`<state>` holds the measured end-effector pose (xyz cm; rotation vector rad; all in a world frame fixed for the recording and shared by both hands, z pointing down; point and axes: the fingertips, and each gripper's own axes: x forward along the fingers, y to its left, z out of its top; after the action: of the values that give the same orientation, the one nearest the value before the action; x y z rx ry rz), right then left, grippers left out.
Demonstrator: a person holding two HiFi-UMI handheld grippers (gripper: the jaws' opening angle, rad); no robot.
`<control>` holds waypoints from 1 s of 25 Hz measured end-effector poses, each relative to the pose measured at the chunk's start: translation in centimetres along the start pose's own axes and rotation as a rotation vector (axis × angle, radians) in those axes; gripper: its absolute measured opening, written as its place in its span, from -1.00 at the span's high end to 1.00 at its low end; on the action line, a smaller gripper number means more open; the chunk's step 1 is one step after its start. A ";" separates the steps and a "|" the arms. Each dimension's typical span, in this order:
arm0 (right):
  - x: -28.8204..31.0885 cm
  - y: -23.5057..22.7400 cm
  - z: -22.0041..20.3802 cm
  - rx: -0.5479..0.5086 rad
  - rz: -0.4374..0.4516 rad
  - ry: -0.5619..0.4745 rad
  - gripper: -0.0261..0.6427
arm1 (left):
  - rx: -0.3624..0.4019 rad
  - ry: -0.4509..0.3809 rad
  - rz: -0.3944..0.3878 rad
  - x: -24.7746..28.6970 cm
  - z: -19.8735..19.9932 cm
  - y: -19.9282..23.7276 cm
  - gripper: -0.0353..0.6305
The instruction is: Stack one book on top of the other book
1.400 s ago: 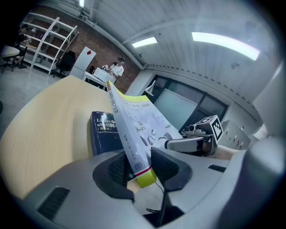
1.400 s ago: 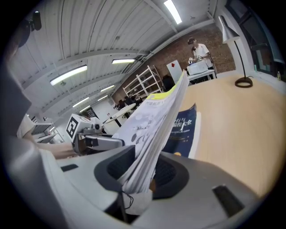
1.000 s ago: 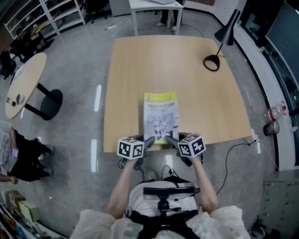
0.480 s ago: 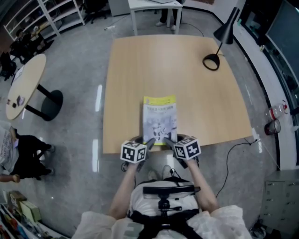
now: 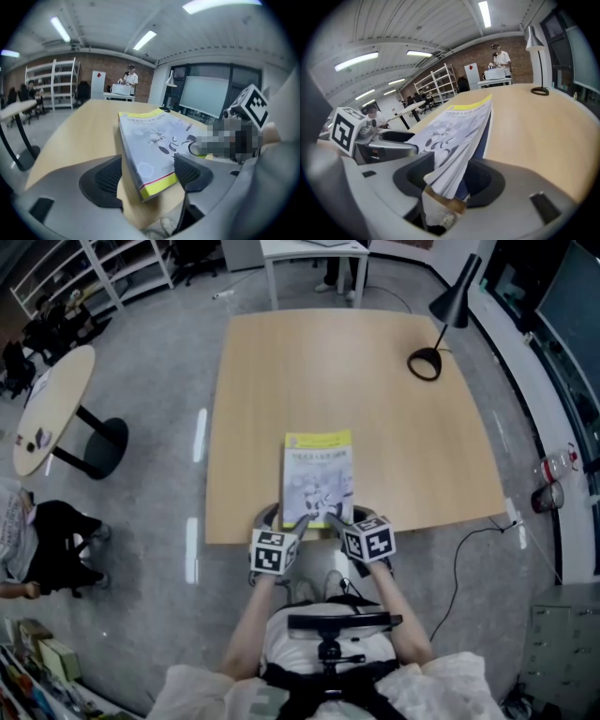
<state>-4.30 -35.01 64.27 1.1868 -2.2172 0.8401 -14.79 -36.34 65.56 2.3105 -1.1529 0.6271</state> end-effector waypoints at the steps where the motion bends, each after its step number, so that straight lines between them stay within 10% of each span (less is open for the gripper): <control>1: 0.1 -0.1 -0.1 -0.004 -0.017 0.008 0.29 | 0.014 -0.006 0.026 0.0 0.0 0.4 -0.13; 5: 0.1 -1.0 0.2 -0.056 -0.104 -0.007 0.09 | -0.040 -0.002 0.021 0.3 -0.6 1.1 -0.13; 7: -0.1 -1.7 0.4 -0.108 -0.136 -0.011 -0.48 | -0.032 -0.003 0.021 0.2 -0.3 1.0 -0.13; 15: -1.8 -3.0 2.1 0.103 -0.077 -0.086 -0.48 | -0.125 0.047 -0.016 -0.3 -0.2 1.0 -0.13; 20: -4.4 -3.7 4.8 0.219 -0.073 -0.229 0.45 | -0.177 -0.065 -0.058 -1.3 3.3 0.9 -0.10; 25: -6.4 -2.5 8.2 0.216 -0.017 -0.360 0.70 | -0.022 -0.290 0.054 -4.1 7.8 1.2 0.77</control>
<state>-0.01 -38.30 55.10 1.5629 -2.4389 0.9384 -16.54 -39.18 57.33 2.4142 -1.3471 0.3016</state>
